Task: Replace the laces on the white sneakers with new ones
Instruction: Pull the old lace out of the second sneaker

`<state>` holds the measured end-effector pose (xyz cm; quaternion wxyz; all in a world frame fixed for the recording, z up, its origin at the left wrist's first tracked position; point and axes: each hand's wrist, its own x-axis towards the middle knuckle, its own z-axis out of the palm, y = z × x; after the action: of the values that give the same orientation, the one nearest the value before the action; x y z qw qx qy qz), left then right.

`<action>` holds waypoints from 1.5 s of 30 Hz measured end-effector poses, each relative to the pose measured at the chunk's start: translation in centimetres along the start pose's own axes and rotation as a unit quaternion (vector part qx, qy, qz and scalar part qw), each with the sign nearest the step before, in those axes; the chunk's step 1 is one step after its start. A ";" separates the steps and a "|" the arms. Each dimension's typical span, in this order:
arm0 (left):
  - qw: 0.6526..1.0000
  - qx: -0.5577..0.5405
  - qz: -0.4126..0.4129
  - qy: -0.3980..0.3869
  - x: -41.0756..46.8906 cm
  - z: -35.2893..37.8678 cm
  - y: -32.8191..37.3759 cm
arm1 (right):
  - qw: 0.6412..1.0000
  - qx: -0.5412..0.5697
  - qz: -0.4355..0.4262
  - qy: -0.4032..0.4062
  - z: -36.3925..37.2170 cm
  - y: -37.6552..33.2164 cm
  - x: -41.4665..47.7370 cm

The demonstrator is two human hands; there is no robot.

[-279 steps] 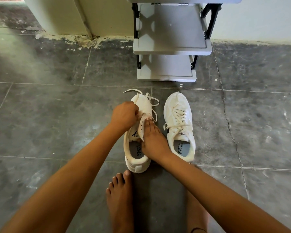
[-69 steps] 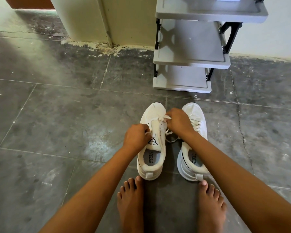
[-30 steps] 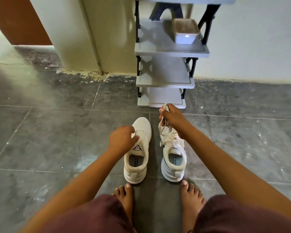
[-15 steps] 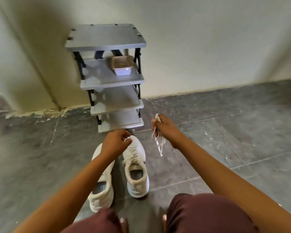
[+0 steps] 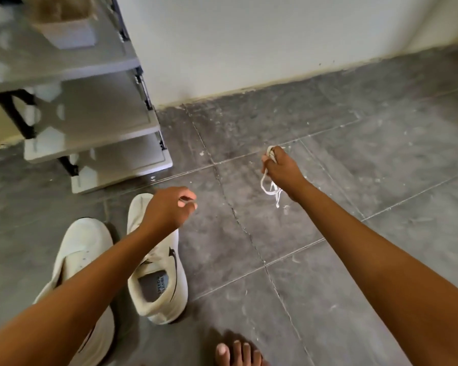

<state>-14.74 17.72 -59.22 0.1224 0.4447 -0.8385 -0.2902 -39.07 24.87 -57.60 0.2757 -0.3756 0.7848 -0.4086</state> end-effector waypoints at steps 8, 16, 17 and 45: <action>1.000 -0.013 0.017 -0.014 0.6 1.1 -2.2 | 0.982 -0.163 0.090 0.042 1.8 7.3 3.3; 0.999 -0.018 -0.030 0.003 -1.9 -1.3 -3.5 | 0.991 -0.085 0.093 0.054 3.6 6.0 0.2; 0.999 -0.020 -0.037 0.010 -2.5 -1.9 -3.6 | 0.994 -0.065 0.082 0.045 4.3 5.3 -0.6; 0.991 -0.028 -0.129 0.011 -11.3 -1.8 -8.7 | 0.953 -0.208 -0.178 -0.126 18.4 -1.3 -14.7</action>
<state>-1.55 22.49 -62.39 0.1054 0.5485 -0.7644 -0.3220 -16.68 28.38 -64.15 0.2109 -0.6070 0.7316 -0.2276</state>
